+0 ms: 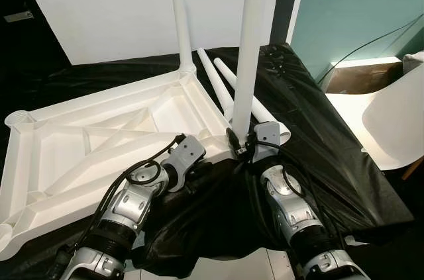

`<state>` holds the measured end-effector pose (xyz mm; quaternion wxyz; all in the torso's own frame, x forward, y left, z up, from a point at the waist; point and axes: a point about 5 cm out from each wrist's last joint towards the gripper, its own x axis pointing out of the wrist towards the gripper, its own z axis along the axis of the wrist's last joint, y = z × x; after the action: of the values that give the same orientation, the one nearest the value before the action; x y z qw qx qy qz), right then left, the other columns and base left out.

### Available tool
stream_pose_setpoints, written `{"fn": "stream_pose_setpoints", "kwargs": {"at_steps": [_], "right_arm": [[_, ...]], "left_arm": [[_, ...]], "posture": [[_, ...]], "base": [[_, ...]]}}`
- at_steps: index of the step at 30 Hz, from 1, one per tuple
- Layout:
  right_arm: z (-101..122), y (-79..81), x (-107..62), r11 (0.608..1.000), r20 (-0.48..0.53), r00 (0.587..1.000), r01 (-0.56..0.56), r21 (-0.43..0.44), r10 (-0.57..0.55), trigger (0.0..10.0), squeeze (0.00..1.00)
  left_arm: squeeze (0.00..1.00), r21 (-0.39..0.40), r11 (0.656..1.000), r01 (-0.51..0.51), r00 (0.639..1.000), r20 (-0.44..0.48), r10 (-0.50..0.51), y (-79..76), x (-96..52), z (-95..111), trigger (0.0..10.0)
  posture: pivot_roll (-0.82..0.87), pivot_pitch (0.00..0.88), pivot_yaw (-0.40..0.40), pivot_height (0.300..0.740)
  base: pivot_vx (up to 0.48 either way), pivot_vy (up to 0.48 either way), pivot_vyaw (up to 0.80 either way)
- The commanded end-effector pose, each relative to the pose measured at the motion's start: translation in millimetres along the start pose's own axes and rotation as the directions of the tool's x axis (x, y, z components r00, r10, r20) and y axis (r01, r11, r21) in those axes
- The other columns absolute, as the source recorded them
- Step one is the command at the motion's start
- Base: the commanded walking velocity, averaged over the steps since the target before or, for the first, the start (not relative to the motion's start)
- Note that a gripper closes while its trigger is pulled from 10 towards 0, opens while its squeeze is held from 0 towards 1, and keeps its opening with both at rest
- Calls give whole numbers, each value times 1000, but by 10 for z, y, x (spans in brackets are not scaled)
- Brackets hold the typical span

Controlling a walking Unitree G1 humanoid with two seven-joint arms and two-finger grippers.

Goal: Building children table

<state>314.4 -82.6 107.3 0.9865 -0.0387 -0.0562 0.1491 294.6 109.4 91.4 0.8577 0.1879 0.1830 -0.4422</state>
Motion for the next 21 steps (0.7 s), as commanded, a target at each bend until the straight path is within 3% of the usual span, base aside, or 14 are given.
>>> {"fn": "stream_pose_setpoints", "kwargs": {"at_steps": [1, 7, 8, 11, 17, 18, 19, 20, 21], "right_arm": [[-102, -215, -59, 999, -66, 997, 30, -12, -31, 10000, 1000], [-9, -200, -28, 987, -26, 986, -163, -14, 162, 10000, 1000], [35, -249, 4, 974, -25, 974, -227, -9, 226, 10000, 0], [142, -371, 70, 944, -19, 945, -327, -32, 327, 10000, 0], [204, -471, 118, 910, -47, 913, -408, -73, 405, 10000, 0], [205, -509, 132, 893, -78, 894, -446, -61, 441, 2745, 0], [200, -532, 135, 873, -110, 871, -486, -41, 480, 0, 0], [200, -532, 135, 873, -110, 871, -486, -41, 480, 0, 0], [186, -549, 133, 850, -148, 842, -526, -15, 518, 0, 0]], "left_arm": [[0, -66, 991, 113, 984, -131, -121, -222, 27, -354, 10000], [0, -65, 991, 117, 984, -130, -124, -227, 35, -349, 10000], [0, -66, 991, 118, 984, -130, -126, -231, 39, -350, 10000], [0, -67, 990, 122, 983, -128, -130, -240, 52, -348, 10000], [0, -68, 990, 125, 983, -126, -133, -245, 62, -346, 10000], [0, -67, 990, 126, 983, -125, -134, -246, 65, -345, 10000], [0, -68, 990, 126, 983, -125, -134, -245, 67, -345, 10000], [0, -68, 990, 126, 983, -125, -134, -245, 67, -345, 10000], [0, -68, 990, 125, 983, -124, -132, -244, 66, -345, 10000]], "posture": [[10, 0, 31, 740], [-2, 0, 35, 740], [-5, 0, 35, 740], [-14, 0, 36, 740], [-16, 0, 36, 740], [-15, 0, 35, 740], [-13, 0, 34, 740], [-13, 0, 34, 740], [-12, 0, 33, 740]], "base": [[0, 0, 0], [0, 0, 0], [0, 0, 0], [0, 0, 0], [0, 0, 0], [0, 0, 0], [0, 0, 0], [0, 0, 0], [0, 0, 0]]}}
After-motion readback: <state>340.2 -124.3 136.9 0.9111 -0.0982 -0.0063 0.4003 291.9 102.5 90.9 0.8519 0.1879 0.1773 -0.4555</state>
